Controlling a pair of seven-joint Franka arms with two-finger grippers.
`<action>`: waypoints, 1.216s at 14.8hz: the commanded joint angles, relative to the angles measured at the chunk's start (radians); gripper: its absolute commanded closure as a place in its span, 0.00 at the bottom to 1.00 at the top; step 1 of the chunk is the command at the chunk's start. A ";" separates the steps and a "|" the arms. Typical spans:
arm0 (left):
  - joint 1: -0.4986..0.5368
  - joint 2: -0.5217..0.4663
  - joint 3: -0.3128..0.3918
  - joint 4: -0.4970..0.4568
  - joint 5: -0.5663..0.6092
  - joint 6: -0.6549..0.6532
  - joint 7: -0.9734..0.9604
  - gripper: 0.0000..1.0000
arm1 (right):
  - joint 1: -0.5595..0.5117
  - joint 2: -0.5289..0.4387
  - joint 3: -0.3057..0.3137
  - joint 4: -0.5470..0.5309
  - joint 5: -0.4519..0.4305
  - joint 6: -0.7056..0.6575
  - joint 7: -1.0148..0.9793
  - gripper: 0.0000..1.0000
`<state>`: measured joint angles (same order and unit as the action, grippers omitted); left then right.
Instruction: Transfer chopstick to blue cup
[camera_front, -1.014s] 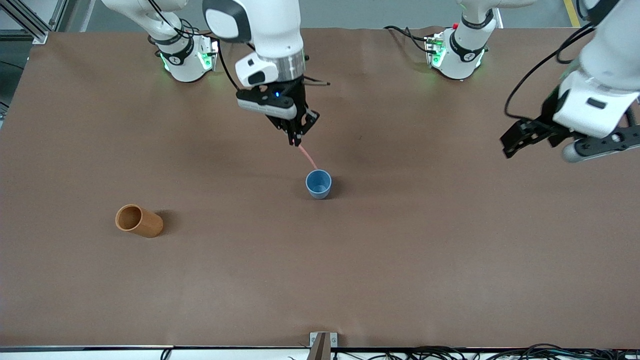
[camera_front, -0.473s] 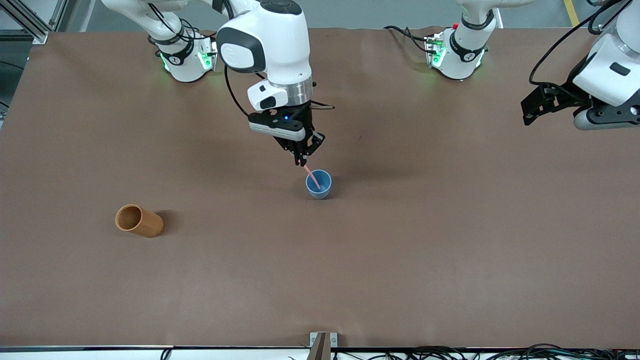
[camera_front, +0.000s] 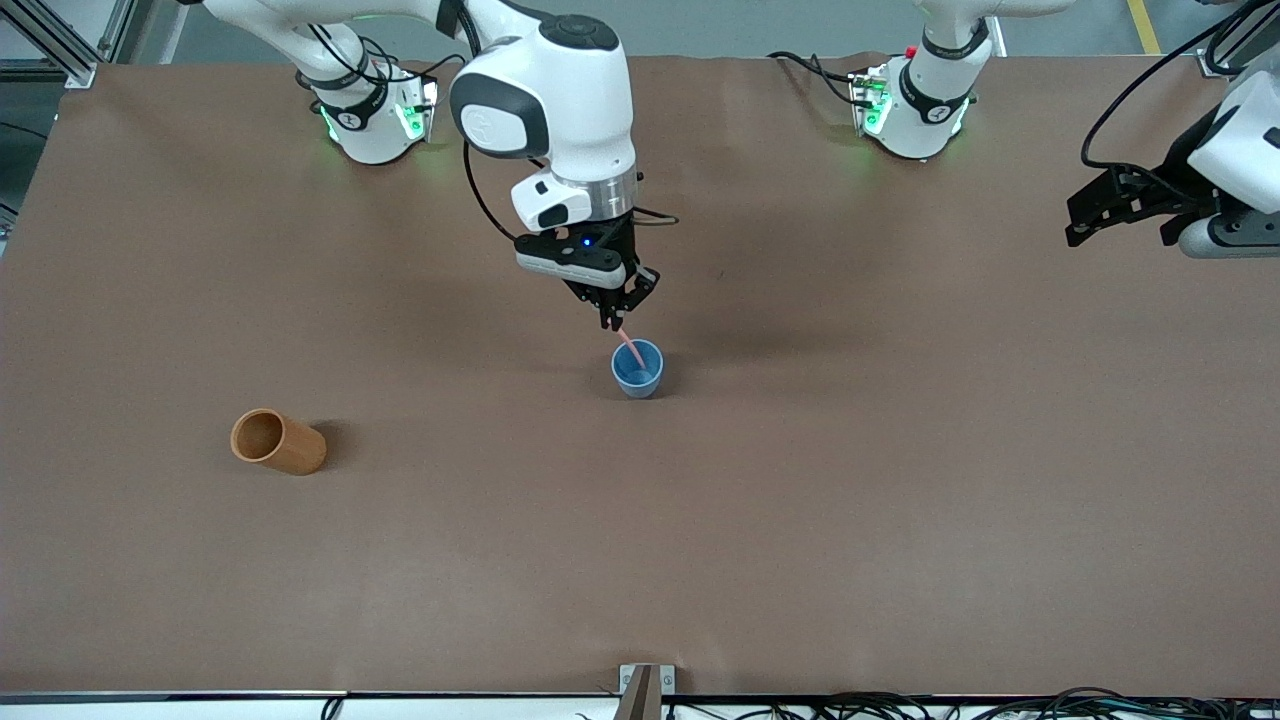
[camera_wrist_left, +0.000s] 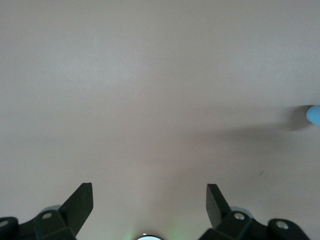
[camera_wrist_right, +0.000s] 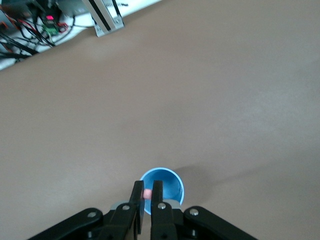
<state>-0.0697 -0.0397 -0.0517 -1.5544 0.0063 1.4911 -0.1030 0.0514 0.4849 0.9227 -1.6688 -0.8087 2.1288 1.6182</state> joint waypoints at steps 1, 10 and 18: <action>-0.009 -0.068 0.001 -0.078 -0.005 0.031 0.005 0.00 | -0.004 0.056 0.013 -0.003 -0.032 -0.001 0.023 0.92; -0.009 -0.065 -0.003 -0.073 -0.005 0.009 0.009 0.00 | -0.039 0.073 0.010 0.101 -0.017 -0.055 -0.087 0.00; -0.012 -0.068 -0.005 -0.072 -0.005 -0.009 0.011 0.00 | -0.116 -0.171 -0.253 0.185 0.434 -0.220 -0.732 0.00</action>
<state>-0.0811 -0.0839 -0.0556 -1.6095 0.0063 1.4885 -0.1030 -0.0614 0.4512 0.7858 -1.4623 -0.5216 1.9459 1.0543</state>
